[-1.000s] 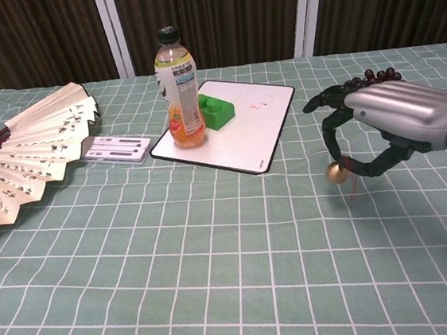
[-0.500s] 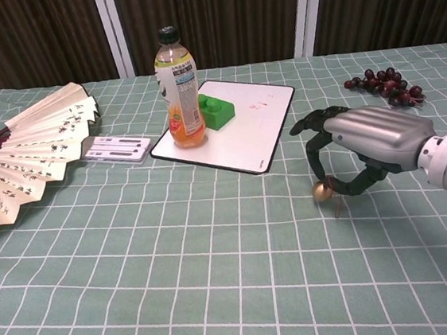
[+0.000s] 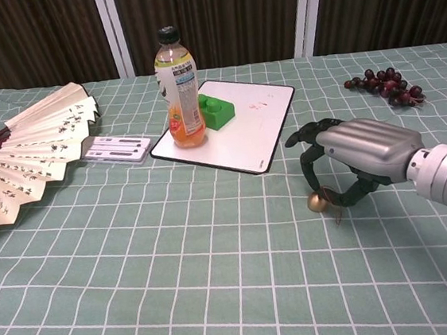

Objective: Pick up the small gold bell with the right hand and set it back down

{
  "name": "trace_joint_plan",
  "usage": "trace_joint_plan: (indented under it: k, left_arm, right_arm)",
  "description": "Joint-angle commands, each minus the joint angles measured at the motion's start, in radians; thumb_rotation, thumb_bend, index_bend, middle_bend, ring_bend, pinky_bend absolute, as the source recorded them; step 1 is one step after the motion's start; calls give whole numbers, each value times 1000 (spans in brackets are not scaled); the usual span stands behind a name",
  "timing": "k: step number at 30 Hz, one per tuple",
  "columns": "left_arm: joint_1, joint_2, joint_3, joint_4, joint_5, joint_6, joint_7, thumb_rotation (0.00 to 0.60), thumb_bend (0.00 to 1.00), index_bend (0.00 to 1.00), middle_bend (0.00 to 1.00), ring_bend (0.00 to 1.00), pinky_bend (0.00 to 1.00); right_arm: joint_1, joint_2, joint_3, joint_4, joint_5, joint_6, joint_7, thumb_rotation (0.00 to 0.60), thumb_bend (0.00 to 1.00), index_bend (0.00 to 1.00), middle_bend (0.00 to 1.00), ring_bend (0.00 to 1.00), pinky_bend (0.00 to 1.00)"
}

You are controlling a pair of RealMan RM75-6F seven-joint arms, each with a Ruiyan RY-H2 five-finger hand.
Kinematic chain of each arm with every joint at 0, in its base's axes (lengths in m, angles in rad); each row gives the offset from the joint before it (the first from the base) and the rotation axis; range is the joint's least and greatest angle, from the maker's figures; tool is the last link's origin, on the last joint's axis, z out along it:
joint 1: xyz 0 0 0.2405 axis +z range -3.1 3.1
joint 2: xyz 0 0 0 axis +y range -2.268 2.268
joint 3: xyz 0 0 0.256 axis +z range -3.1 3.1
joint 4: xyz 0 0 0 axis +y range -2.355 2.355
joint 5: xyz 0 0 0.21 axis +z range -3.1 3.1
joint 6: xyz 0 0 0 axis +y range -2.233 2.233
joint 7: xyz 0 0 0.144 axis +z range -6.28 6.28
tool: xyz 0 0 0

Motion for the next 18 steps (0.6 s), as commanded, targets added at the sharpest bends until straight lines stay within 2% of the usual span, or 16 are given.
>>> trace_joint_plan:
  k: [1, 3, 4, 6, 7, 10, 12, 15, 18]
  left_arm:
    - [0, 0, 0, -2, -1, -1, 0, 600, 469, 57, 58, 28, 167]
    - [0, 1, 0, -3, 0, 0, 1, 600, 469, 57, 58, 28, 167]
    - [0, 1, 1, -3, 1, 1, 0, 600, 469, 57, 58, 28, 167]
    - [1, 3, 3, -5, 7, 3, 0, 600, 469, 57, 57, 28, 166]
    - [1, 3, 4, -5, 9, 5, 0, 600, 468, 57, 55, 28, 165]
    - [2, 4, 5, -6, 13, 9, 0, 600, 469, 57, 53, 28, 165]
    - [3, 5, 5, -7, 12, 10, 0, 600, 469, 57, 53, 28, 165]
    - [6, 7, 4, -8, 12, 16, -2, 600, 469, 58, 53, 28, 165]
    - [10, 8, 0, -7, 15, 32, -4, 600, 469, 58, 52, 27, 165]
  right_arm:
    - [-1, 3, -2, -2, 3, -3, -3, 600, 549, 687, 210, 0, 0]
    - [-2, 8, -4, -9, 8, -7, -10, 600, 550, 652, 210, 0, 0]
    - [-3, 12, -5, -14, 12, -12, -12, 600, 550, 604, 209, 0, 0]
    - [-4, 29, -6, -38, 25, -23, -17, 600, 549, 489, 200, 0, 0]
    - [-6, 40, -6, -53, 26, -21, -17, 600, 549, 385, 183, 0, 0]
    - [-19, 81, -9, -107, 21, -1, -18, 600, 549, 182, 128, 0, 0]
    - [-33, 119, -14, -156, 16, 20, -19, 600, 549, 99, 103, 0, 0]
    - [-81, 204, -39, -251, -31, 107, -18, 600, 549, 30, 76, 0, 0]
    - [-168, 314, -104, -340, -102, 232, -17, 600, 549, 4, 37, 0, 0]
